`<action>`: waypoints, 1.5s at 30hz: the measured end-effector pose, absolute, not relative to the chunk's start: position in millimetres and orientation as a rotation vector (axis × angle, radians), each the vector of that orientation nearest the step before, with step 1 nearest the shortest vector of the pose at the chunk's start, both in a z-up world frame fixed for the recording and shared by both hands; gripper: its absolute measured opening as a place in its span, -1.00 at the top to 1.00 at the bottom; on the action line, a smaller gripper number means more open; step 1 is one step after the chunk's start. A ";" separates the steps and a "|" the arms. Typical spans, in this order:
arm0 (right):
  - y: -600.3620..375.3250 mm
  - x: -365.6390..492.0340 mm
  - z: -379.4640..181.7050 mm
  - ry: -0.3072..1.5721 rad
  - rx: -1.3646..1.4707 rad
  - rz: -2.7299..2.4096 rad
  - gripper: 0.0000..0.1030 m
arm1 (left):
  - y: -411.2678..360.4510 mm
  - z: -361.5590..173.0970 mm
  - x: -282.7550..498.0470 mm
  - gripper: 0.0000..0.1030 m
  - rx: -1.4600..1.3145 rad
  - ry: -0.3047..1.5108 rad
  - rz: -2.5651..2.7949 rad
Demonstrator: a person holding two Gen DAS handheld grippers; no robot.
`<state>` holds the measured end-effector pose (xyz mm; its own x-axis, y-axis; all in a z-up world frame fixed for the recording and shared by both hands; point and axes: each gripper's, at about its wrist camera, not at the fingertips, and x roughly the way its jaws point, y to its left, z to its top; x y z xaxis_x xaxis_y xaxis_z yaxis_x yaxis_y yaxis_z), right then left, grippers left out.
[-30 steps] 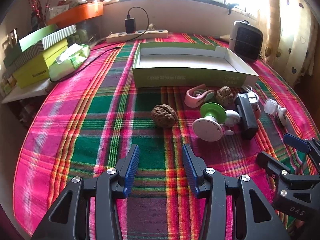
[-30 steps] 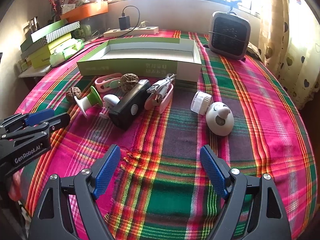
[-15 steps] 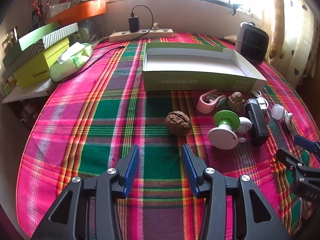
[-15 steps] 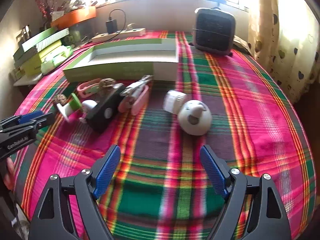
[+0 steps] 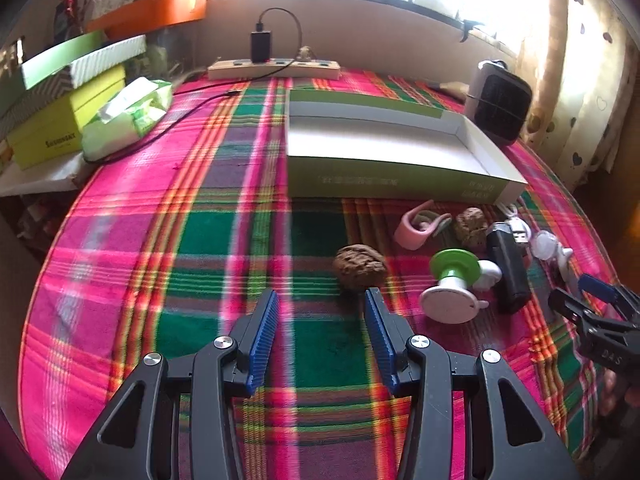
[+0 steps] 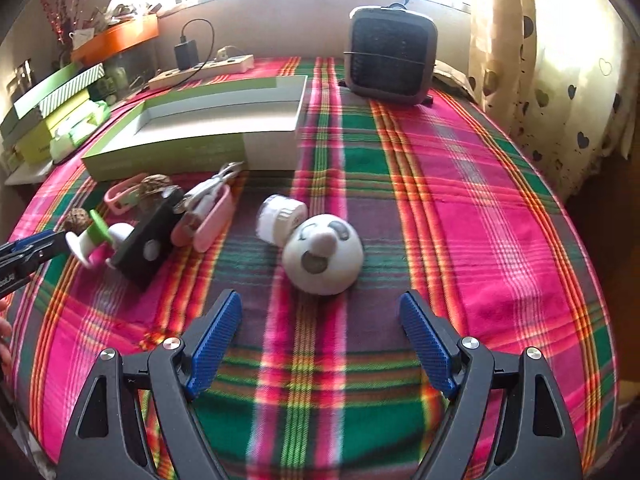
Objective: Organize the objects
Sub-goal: 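Close the right gripper on the white round toy while the left gripper closes on the walnut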
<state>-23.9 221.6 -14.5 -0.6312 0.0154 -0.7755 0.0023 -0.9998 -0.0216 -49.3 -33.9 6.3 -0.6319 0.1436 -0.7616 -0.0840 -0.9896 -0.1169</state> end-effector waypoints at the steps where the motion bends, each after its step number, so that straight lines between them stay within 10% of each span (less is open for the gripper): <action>1: 223.1 -26.6 -14.2 -0.034 -1.351 2.829 -0.59 | -32.5 6.5 -50.5 0.17 -1.278 -0.104 2.716; 18: 226.9 -45.5 -14.2 -0.044 -1.403 2.838 -0.58 | -21.4 6.1 -69.8 0.16 -1.278 -0.027 2.697; 30: 229.4 -48.8 -10.0 -0.038 -1.382 2.852 0.14 | -21.6 7.2 -72.6 0.27 -1.290 -0.048 2.690; 45: 228.0 -47.7 -8.9 -0.037 -1.377 2.853 0.17 | -21.6 7.8 -75.6 0.44 -1.291 -0.048 2.688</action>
<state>-47.7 228.0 -8.9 -0.6218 -0.0139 -0.7831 0.0342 -0.9994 -0.0094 -75.6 -21.6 7.8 -0.6150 0.1566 -0.7728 -0.1291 -0.9868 -0.0972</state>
